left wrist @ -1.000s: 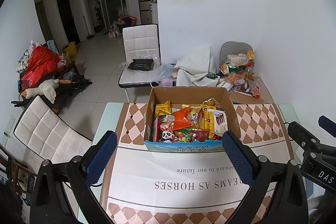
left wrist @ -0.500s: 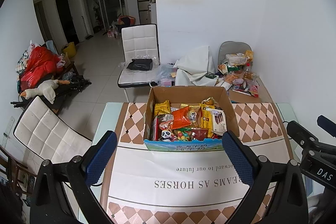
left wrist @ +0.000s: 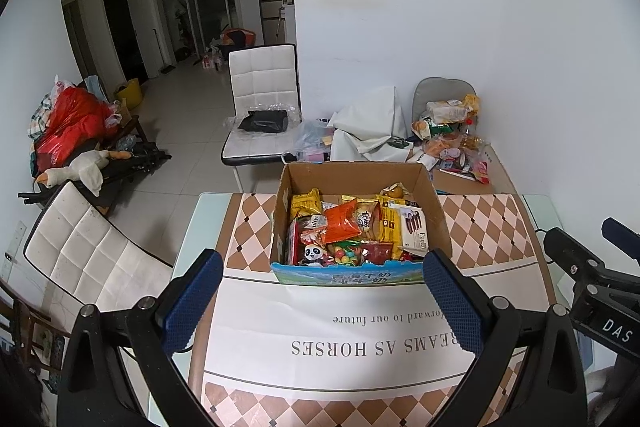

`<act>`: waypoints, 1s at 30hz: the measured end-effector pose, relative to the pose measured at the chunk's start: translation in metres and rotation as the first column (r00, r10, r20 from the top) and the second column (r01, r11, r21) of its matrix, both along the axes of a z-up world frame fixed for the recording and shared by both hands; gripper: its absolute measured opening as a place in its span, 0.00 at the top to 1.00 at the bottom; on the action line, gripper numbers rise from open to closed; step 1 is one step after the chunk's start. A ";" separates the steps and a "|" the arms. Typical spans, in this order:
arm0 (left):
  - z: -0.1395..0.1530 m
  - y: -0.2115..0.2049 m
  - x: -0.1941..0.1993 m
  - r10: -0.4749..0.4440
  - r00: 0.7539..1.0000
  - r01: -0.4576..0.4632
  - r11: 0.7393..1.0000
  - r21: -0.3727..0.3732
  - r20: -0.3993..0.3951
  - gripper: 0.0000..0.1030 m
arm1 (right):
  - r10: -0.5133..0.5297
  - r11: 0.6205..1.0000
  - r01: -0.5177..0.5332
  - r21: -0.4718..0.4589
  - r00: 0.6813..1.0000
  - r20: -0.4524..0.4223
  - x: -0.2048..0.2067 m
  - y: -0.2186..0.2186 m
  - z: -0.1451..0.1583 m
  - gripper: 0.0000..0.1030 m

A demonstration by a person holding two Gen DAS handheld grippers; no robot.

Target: Organize snacks

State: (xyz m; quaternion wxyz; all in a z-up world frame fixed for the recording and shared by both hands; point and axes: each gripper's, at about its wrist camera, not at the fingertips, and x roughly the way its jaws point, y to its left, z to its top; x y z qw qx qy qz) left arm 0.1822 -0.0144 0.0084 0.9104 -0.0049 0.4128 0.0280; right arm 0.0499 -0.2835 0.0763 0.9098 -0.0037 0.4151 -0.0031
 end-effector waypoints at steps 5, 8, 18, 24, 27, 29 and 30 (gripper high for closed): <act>0.001 0.000 -0.002 -0.003 1.000 0.003 1.000 0.002 -0.006 0.01 | 0.002 1.000 -0.002 0.002 1.000 -0.001 -0.001 0.000 0.001 0.00; 0.002 0.000 -0.002 -0.001 1.000 0.001 1.000 0.004 -0.007 0.01 | 0.004 1.000 -0.004 0.008 1.000 -0.003 -0.002 0.001 0.001 0.00; 0.003 0.002 -0.007 -0.001 1.000 0.001 1.000 -0.005 -0.004 0.01 | 0.006 1.000 -0.006 0.008 1.000 0.001 -0.001 0.002 0.002 0.00; 0.002 0.002 -0.005 0.001 1.000 -0.001 1.000 -0.003 -0.005 0.01 | 0.007 1.000 -0.007 0.009 1.000 0.002 0.000 0.002 0.002 0.00; 0.003 0.002 -0.006 0.001 1.000 -0.001 1.000 0.012 -0.001 0.01 | 0.006 1.000 -0.006 0.009 1.000 0.004 -0.001 0.002 0.002 0.00; 0.006 0.003 -0.008 0.004 1.000 -0.004 1.000 0.017 0.015 0.01 | 0.007 1.000 -0.007 0.009 1.000 0.003 -0.001 0.001 0.002 0.00; 0.008 0.003 -0.007 0.002 1.000 -0.002 1.000 0.015 0.017 0.01 | 0.007 1.000 -0.007 0.007 1.000 0.006 0.000 0.001 0.002 0.00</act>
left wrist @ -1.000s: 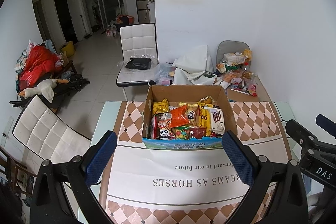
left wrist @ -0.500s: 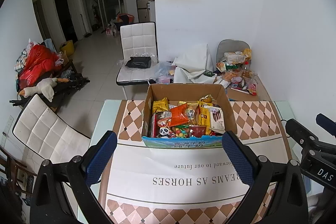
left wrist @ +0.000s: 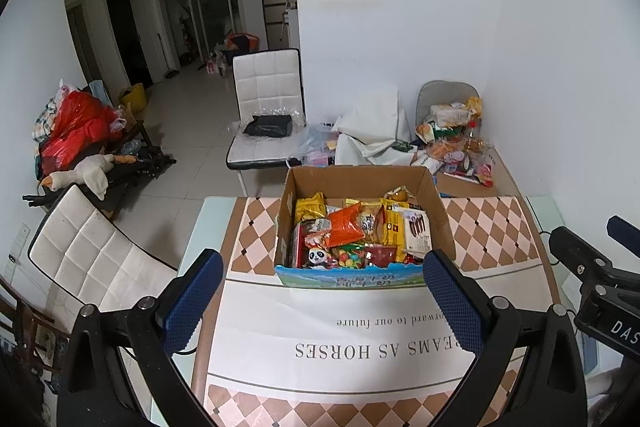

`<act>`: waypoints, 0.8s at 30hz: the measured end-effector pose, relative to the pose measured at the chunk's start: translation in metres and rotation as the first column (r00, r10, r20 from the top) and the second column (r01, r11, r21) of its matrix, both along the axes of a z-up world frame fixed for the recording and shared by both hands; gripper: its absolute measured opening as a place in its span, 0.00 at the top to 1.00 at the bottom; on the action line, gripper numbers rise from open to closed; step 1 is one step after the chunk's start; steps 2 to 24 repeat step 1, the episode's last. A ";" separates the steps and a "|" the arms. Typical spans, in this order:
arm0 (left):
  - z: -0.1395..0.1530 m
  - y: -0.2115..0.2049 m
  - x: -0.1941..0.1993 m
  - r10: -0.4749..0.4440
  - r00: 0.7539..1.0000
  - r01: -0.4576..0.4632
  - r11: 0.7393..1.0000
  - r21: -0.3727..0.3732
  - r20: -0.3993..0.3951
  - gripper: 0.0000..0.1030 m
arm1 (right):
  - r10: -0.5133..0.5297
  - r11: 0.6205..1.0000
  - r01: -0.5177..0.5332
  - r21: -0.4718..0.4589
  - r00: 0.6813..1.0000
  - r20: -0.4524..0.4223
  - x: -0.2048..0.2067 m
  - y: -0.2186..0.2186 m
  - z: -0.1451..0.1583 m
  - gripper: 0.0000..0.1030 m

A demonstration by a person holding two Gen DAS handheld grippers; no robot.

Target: Organize snacks

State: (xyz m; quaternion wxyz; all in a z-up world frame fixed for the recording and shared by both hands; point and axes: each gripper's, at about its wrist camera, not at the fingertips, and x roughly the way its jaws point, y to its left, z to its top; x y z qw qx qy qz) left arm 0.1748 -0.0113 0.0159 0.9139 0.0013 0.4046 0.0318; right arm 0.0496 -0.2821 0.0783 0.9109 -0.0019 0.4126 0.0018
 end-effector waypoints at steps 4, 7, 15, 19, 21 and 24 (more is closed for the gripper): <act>0.002 0.001 0.001 -0.002 1.000 0.002 1.000 -0.006 0.000 0.01 | 0.000 1.000 0.000 -0.001 1.000 0.000 0.000 0.001 0.001 0.00; 0.002 0.001 0.001 -0.002 1.000 0.002 1.000 -0.006 0.000 0.01 | 0.000 1.000 0.000 -0.001 1.000 0.000 0.000 0.001 0.001 0.00; 0.002 0.001 0.001 -0.002 1.000 0.002 1.000 -0.006 0.000 0.01 | 0.000 1.000 0.000 -0.001 1.000 0.000 0.000 0.001 0.001 0.00; 0.002 0.001 0.001 -0.002 1.000 0.002 1.000 -0.006 0.000 0.01 | 0.000 1.000 0.000 -0.001 1.000 0.000 0.000 0.001 0.001 0.00; 0.002 0.001 0.001 -0.002 1.000 0.002 1.000 -0.006 0.000 0.01 | 0.000 1.000 0.000 -0.001 1.000 0.000 0.000 0.001 0.001 0.00; 0.002 0.001 0.001 -0.002 1.000 0.002 1.000 -0.006 0.000 0.01 | 0.000 1.000 0.000 -0.001 1.000 0.000 0.000 0.001 0.001 0.00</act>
